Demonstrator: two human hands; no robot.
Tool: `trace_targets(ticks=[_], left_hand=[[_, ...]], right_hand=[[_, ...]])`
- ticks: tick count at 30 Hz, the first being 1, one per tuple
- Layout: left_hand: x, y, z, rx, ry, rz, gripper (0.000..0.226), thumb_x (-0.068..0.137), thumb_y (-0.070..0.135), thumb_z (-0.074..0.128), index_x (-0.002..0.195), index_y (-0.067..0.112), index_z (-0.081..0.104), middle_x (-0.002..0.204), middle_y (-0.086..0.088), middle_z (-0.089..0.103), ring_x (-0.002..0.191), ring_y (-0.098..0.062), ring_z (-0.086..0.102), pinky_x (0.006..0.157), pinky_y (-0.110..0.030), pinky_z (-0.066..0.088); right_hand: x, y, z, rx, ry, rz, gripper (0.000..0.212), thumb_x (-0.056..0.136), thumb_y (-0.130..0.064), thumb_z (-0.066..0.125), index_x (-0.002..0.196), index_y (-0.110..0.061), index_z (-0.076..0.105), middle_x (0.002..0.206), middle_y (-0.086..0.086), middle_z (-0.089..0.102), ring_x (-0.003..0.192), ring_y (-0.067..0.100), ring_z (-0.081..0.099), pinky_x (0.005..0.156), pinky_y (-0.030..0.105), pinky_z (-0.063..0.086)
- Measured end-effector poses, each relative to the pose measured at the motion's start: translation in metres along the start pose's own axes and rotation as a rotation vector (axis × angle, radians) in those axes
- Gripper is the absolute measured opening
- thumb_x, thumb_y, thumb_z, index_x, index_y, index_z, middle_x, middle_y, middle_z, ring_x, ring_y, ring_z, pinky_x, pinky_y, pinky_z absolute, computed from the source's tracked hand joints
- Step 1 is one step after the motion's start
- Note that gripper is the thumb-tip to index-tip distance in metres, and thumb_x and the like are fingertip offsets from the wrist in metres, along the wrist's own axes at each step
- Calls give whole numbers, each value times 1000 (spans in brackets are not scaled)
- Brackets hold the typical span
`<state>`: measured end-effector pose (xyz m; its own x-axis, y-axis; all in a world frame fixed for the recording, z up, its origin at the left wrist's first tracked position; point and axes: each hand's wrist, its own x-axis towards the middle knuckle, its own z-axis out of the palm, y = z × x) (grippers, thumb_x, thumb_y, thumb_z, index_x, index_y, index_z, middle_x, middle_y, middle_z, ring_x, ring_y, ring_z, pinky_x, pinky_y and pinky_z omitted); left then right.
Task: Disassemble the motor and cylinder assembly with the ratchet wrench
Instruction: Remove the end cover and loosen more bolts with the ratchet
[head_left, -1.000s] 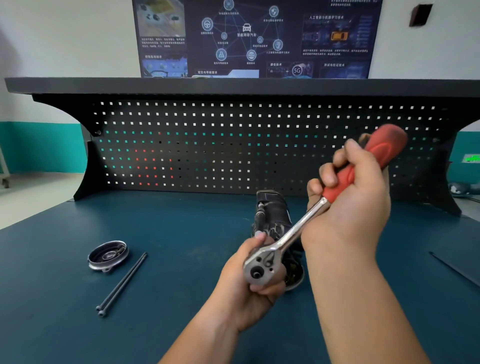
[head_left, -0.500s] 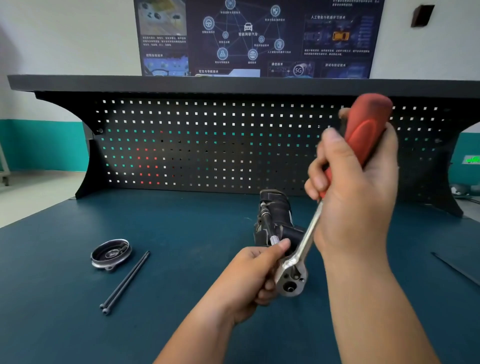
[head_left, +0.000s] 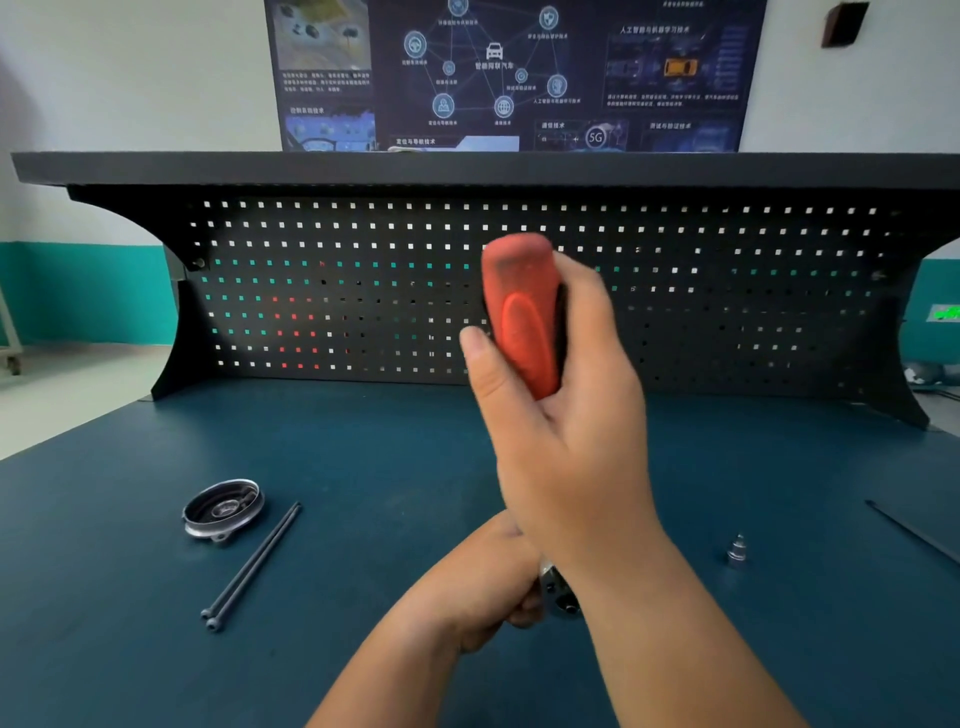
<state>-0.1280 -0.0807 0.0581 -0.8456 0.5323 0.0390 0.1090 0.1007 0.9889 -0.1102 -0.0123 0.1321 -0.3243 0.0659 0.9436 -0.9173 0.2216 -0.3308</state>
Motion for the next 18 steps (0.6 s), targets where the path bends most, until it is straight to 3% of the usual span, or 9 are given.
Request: trace_targets(ticks=[5, 7, 9, 11, 15, 18], left_hand=[[4, -3, 2, -12, 18, -5, 25, 56, 13, 33, 32, 21, 33, 38, 13, 24, 38, -4, 15, 42, -16, 15], [9, -8, 3, -23, 53, -12, 39, 72, 13, 37, 35, 21, 36, 40, 11, 27, 40, -6, 16, 41, -16, 16], [12, -11, 5, -63, 74, -9, 52, 89, 9, 34, 38, 21, 39, 41, 8, 29, 42, -8, 17, 39, -16, 17], [14, -12, 6, -95, 84, 7, 57, 91, 7, 31, 37, 21, 40, 40, 8, 28, 42, -9, 17, 38, -16, 17], [14, -13, 7, -224, 91, 46, 53, 91, 7, 33, 41, 22, 41, 41, 6, 26, 37, -8, 17, 38, -17, 15], [14, -12, 8, -383, 75, 51, 35, 86, 17, 48, 51, 22, 42, 43, 3, 25, 34, -6, 17, 36, -16, 14]], right_hand=[[1, -1, -3, 33, 13, 54, 31, 88, -18, 60, 107, -37, 45, 72, -13, 46, 58, 2, 44, 54, 6, 35], [4, 1, -8, 62, 46, 130, 25, 85, -22, 62, 100, -38, 49, 67, -18, 48, 55, -1, 44, 53, 8, 36], [7, 4, -13, 142, 92, 230, 19, 82, -25, 62, 95, -35, 53, 62, -18, 48, 55, 3, 43, 55, 21, 39], [13, 5, -20, 224, 162, 297, 14, 81, -26, 63, 89, -34, 54, 63, -14, 45, 57, 14, 42, 57, 30, 36], [16, 4, -32, 448, 359, 381, 9, 83, -21, 60, 87, -26, 54, 59, -9, 46, 44, 7, 38, 41, 19, 33], [11, 9, -45, 538, 602, 421, 5, 92, -19, 54, 92, -24, 53, 58, -13, 50, 42, 3, 38, 41, 16, 32]])
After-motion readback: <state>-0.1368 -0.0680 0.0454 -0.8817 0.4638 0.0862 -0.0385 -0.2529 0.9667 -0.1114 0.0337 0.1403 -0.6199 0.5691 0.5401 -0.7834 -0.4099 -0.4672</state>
